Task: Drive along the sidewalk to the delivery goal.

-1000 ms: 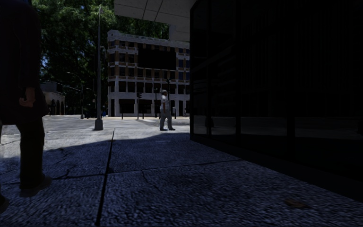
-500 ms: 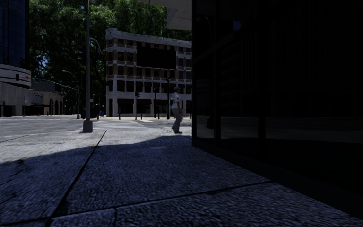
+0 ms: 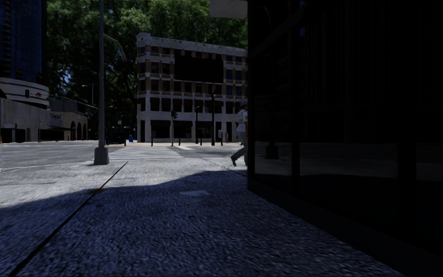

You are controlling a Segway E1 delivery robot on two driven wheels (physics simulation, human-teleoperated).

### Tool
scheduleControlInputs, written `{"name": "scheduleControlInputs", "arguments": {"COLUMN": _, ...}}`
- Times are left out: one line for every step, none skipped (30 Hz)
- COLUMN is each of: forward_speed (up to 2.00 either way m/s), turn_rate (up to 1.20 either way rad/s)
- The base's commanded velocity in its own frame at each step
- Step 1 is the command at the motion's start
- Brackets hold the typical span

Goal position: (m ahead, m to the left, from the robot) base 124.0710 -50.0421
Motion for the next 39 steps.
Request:
{"name": "scheduleControlInputs", "arguments": {"forward_speed": 2.00, "turn_rate": 0.35}}
{"name": "scheduleControlInputs", "arguments": {"forward_speed": 2.00, "turn_rate": 0.35}}
{"name": "scheduleControlInputs", "arguments": {"forward_speed": 2.00, "turn_rate": 0.35}}
{"name": "scheduleControlInputs", "arguments": {"forward_speed": 2.00, "turn_rate": 0.35}}
{"name": "scheduleControlInputs", "arguments": {"forward_speed": 2.00, "turn_rate": 0.35}}
{"name": "scheduleControlInputs", "arguments": {"forward_speed": 2.00, "turn_rate": 0.35}}
{"name": "scheduleControlInputs", "arguments": {"forward_speed": 2.00, "turn_rate": 0.35}}
{"name": "scheduleControlInputs", "arguments": {"forward_speed": 2.00, "turn_rate": 0.35}}
{"name": "scheduleControlInputs", "arguments": {"forward_speed": 2.00, "turn_rate": 0.34}}
{"name": "scheduleControlInputs", "arguments": {"forward_speed": 2.00, "turn_rate": 0.31}}
{"name": "scheduleControlInputs", "arguments": {"forward_speed": 2.00, "turn_rate": 0.31}}
{"name": "scheduleControlInputs", "arguments": {"forward_speed": 2.00, "turn_rate": 0.29}}
{"name": "scheduleControlInputs", "arguments": {"forward_speed": 2.00, "turn_rate": 0.27}}
{"name": "scheduleControlInputs", "arguments": {"forward_speed": 2.00, "turn_rate": 0.22}}
{"name": "scheduleControlInputs", "arguments": {"forward_speed": 2.00, "turn_rate": 0.19}}
{"name": "scheduleControlInputs", "arguments": {"forward_speed": 2.00, "turn_rate": 0.19}}
{"name": "scheduleControlInputs", "arguments": {"forward_speed": 2.00, "turn_rate": 0.18}}
{"name": "scheduleControlInputs", "arguments": {"forward_speed": 2.00, "turn_rate": 0.17}}
{"name": "scheduleControlInputs", "arguments": {"forward_speed": 2.00, "turn_rate": 0.14}}
{"name": "scheduleControlInputs", "arguments": {"forward_speed": 2.00, "turn_rate": 0.11}}
{"name": "scheduleControlInputs", "arguments": {"forward_speed": 2.00, "turn_rate": 0.01}}
{"name": "scheduleControlInputs", "arguments": {"forward_speed": 2.00, "turn_rate": 0.01}}
{"name": "scheduleControlInputs", "arguments": {"forward_speed": 2.00, "turn_rate": 0.00}}
{"name": "scheduleControlInputs", "arguments": {"forward_speed": 2.00, "turn_rate": 0.00}}
{"name": "scheduleControlInputs", "arguments": {"forward_speed": 2.00, "turn_rate": 0.00}}
{"name": "scheduleControlInputs", "arguments": {"forward_speed": 2.00, "turn_rate": 0.00}}
{"name": "scheduleControlInputs", "arguments": {"forward_speed": 2.00, "turn_rate": 0.00}}
{"name": "scheduleControlInputs", "arguments": {"forward_speed": 2.00, "turn_rate": 0.00}}
{"name": "scheduleControlInputs", "arguments": {"forward_speed": 2.00, "turn_rate": 0.00}}
{"name": "scheduleControlInputs", "arguments": {"forward_speed": 2.00, "turn_rate": 0.00}}
{"name": "scheduleControlInputs", "arguments": {"forward_speed": 2.00, "turn_rate": 0.00}}
{"name": "scheduleControlInputs", "arguments": {"forward_speed": 2.00, "turn_rate": 0.00}}
{"name": "scheduleControlInputs", "arguments": {"forward_speed": 2.00, "turn_rate": 0.00}}
{"name": "scheduleControlInputs", "arguments": {"forward_speed": 2.00, "turn_rate": 0.00}}
{"name": "scheduleControlInputs", "arguments": {"forward_speed": 2.00, "turn_rate": 0.00}}
{"name": "scheduleControlInputs", "arguments": {"forward_speed": 2.00, "turn_rate": 0.00}}
{"name": "scheduleControlInputs", "arguments": {"forward_speed": 2.00, "turn_rate": 0.00}}
{"name": "scheduleControlInputs", "arguments": {"forward_speed": 2.00, "turn_rate": 0.00}}
{"name": "scheduleControlInputs", "arguments": {"forward_speed": 2.00, "turn_rate": 0.00}}
